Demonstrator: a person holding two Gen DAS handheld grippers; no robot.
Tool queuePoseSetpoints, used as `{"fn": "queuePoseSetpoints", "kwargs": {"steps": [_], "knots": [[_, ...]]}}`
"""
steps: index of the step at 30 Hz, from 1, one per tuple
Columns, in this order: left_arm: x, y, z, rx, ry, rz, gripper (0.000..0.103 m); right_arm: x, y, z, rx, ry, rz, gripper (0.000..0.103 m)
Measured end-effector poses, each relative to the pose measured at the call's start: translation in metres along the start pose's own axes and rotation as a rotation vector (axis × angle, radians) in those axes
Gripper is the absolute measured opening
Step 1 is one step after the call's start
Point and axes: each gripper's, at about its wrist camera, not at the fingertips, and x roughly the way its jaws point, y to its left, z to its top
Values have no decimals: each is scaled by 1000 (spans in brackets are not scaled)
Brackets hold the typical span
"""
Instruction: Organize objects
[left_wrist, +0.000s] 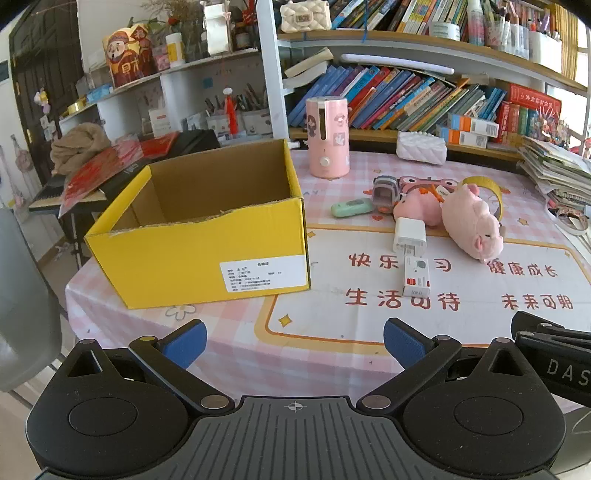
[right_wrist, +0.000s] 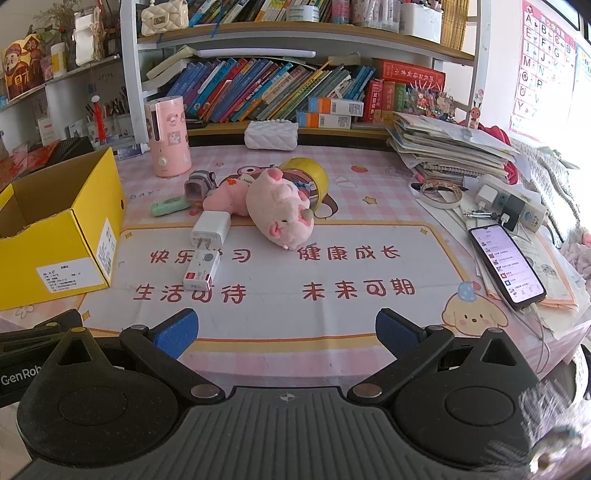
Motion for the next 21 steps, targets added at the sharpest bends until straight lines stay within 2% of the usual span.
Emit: {"fn": "queuePoseSetpoints", "kwargs": {"steps": [21], "knots": [[-5, 2, 0, -2, 0, 7, 102, -7, 0, -4, -3, -10, 0, 103]]}}
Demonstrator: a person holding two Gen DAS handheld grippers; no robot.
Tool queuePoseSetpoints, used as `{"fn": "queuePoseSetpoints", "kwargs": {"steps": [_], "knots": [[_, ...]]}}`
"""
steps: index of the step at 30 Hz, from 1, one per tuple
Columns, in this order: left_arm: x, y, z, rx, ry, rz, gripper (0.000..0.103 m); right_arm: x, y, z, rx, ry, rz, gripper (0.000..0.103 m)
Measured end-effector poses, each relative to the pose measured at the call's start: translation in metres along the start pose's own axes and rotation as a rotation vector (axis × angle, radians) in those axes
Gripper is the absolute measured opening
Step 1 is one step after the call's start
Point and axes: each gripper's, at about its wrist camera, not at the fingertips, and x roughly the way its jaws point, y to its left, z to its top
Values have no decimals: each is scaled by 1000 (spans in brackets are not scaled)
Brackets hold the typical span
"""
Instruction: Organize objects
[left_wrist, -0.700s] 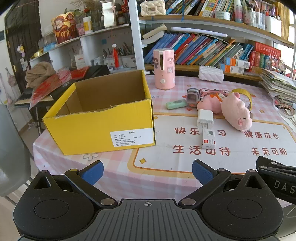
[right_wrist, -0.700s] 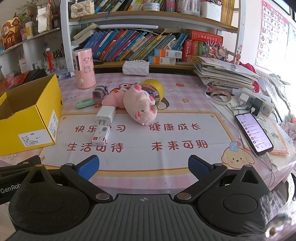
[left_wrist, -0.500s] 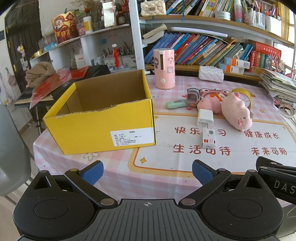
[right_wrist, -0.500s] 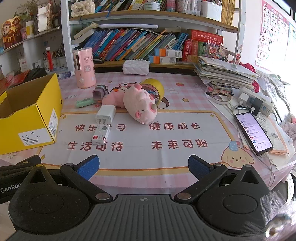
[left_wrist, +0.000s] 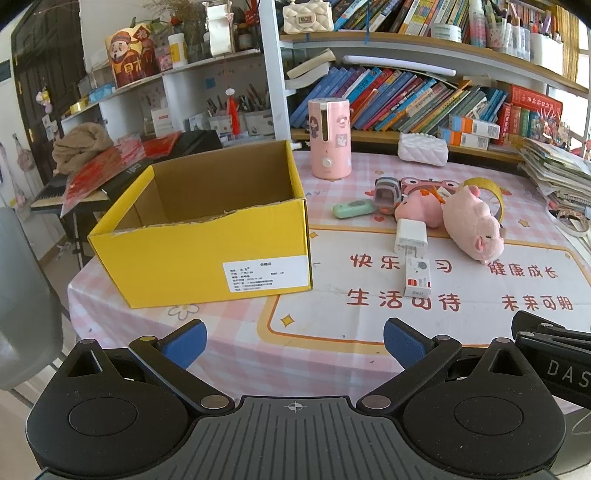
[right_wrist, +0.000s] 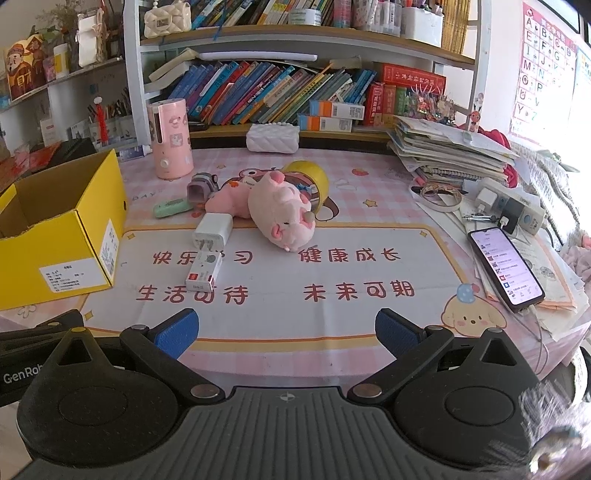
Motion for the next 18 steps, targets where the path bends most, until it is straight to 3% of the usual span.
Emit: {"fn": "queuePoseSetpoints", "kwargs": {"steps": [18], "knots": [[2, -3, 2, 1, 12, 2, 102, 4, -2, 4, 1, 16, 2, 103]]}}
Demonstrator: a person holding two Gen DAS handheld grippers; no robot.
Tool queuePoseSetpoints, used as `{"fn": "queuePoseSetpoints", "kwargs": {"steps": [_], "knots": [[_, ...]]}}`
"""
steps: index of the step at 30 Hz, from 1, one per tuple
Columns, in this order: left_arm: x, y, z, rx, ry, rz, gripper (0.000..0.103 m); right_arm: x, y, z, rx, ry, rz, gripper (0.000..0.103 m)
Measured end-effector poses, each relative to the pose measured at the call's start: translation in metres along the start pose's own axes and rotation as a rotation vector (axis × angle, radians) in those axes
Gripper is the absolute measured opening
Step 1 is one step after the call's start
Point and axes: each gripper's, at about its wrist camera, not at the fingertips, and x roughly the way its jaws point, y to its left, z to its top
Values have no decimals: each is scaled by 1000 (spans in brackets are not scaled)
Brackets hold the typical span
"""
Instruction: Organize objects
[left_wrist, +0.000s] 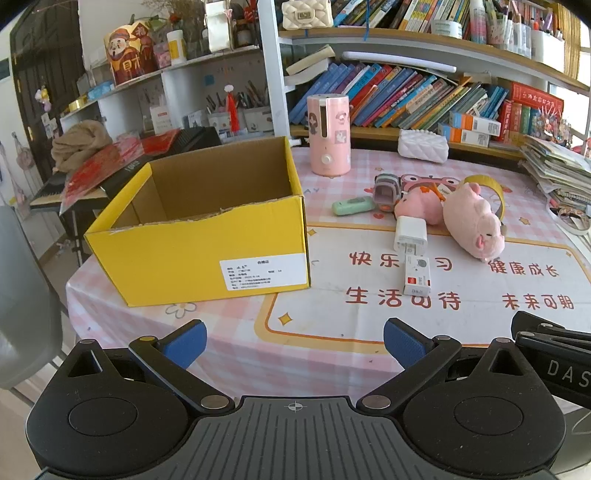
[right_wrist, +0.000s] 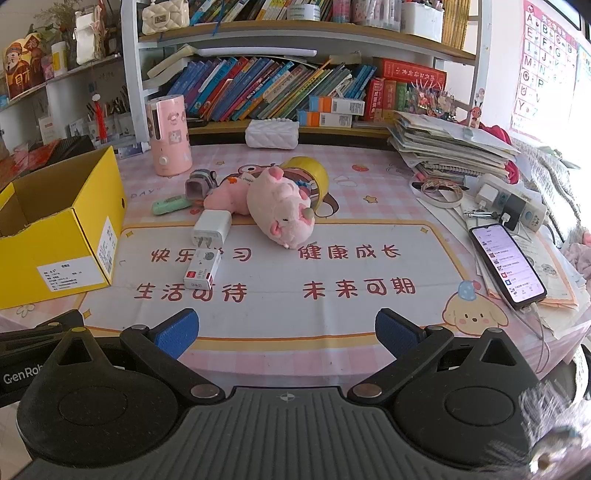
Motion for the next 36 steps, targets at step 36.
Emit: {"fn": "queuePoseSetpoints", "kwargs": {"steps": [36], "knots": [[5, -2, -1, 14, 20, 8, 102, 6, 0, -4, 8, 28, 7, 103]]}}
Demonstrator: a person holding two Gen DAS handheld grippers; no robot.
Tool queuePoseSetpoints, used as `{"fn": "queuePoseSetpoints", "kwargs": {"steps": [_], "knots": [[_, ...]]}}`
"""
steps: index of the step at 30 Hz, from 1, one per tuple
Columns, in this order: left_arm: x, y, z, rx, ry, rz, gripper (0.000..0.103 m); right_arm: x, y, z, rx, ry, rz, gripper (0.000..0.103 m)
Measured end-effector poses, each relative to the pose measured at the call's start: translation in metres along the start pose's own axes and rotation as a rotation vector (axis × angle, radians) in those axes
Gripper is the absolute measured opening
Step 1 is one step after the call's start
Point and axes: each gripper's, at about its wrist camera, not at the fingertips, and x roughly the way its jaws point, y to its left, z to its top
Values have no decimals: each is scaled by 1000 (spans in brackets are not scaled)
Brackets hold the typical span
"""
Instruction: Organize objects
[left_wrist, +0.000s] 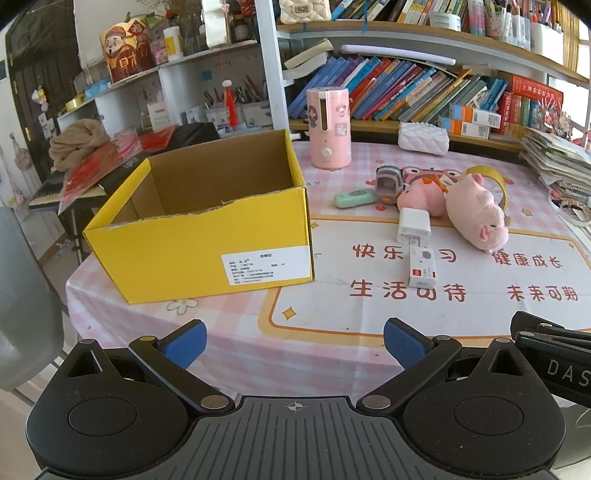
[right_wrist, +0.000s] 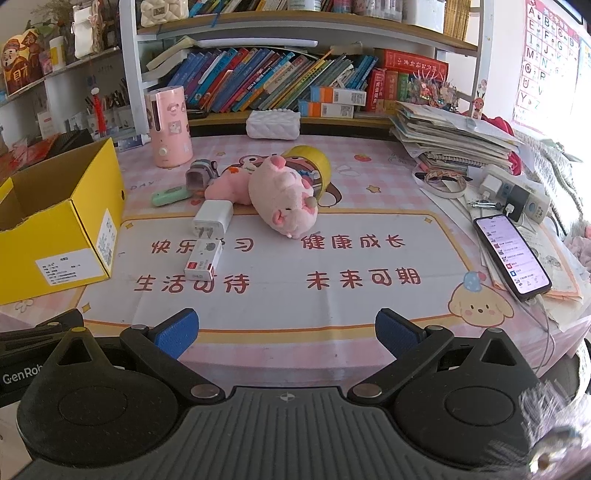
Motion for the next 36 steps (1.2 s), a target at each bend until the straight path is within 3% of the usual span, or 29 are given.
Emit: {"fn": "queuePoseSetpoints", "kwargs": {"steps": [20, 36], "knots": [[-3, 22, -3, -20, -6, -45, 102, -12, 17, -3, -2, -10, -5, 103], [10, 1, 7, 7, -1, -102, 102, -2, -3, 10, -7, -46, -34, 100]]}}
